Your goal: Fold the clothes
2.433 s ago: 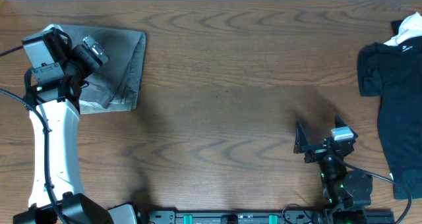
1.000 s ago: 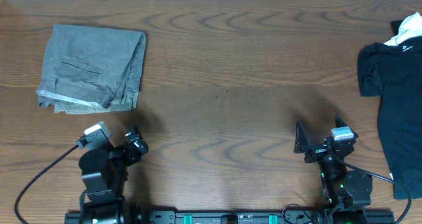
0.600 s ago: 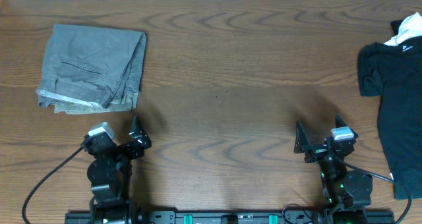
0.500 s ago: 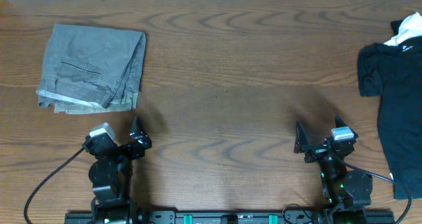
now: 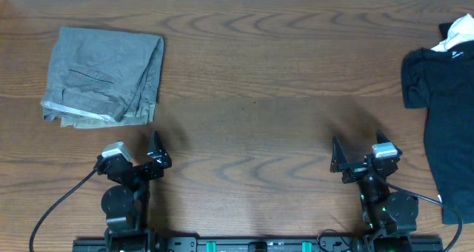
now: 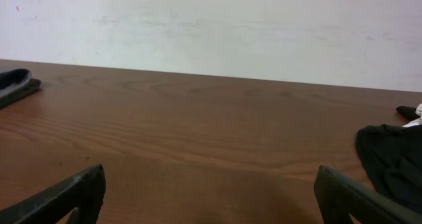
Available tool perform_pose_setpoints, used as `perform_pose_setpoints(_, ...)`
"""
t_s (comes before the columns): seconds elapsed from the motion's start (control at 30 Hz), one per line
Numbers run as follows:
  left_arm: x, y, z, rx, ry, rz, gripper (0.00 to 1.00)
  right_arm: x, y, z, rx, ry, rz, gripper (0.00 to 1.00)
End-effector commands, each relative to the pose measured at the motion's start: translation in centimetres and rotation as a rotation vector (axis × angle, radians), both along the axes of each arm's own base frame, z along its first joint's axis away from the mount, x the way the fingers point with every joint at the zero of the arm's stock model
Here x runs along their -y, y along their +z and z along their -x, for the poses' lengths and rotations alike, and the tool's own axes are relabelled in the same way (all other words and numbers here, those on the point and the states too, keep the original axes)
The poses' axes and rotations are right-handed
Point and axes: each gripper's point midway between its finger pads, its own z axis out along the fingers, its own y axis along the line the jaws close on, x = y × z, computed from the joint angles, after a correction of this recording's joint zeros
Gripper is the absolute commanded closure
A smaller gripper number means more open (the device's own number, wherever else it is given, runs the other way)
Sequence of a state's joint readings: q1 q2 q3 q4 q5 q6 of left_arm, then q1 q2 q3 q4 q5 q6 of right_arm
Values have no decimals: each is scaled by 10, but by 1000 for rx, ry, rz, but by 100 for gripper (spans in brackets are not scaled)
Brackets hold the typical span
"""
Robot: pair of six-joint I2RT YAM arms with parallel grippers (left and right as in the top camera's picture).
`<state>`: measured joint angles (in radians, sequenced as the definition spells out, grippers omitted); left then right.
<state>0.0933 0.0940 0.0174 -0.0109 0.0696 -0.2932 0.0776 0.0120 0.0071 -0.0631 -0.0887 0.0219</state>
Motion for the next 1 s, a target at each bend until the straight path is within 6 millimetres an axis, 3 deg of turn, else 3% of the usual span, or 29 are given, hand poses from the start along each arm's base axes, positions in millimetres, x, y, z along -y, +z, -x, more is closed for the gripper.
perform_pose_setpoints(0.0,0,5,1,31,-8,-71,2,2,0,0,2,-10,4,1)
perform_pose_setpoints(0.4,28,1,3,16,-171,-402,2,2,0,0,2,-10,4,1)
perform_pose_setpoints(0.97,33,1,4,17,-196,-425,2,2,0,0,1,-10,4,1)
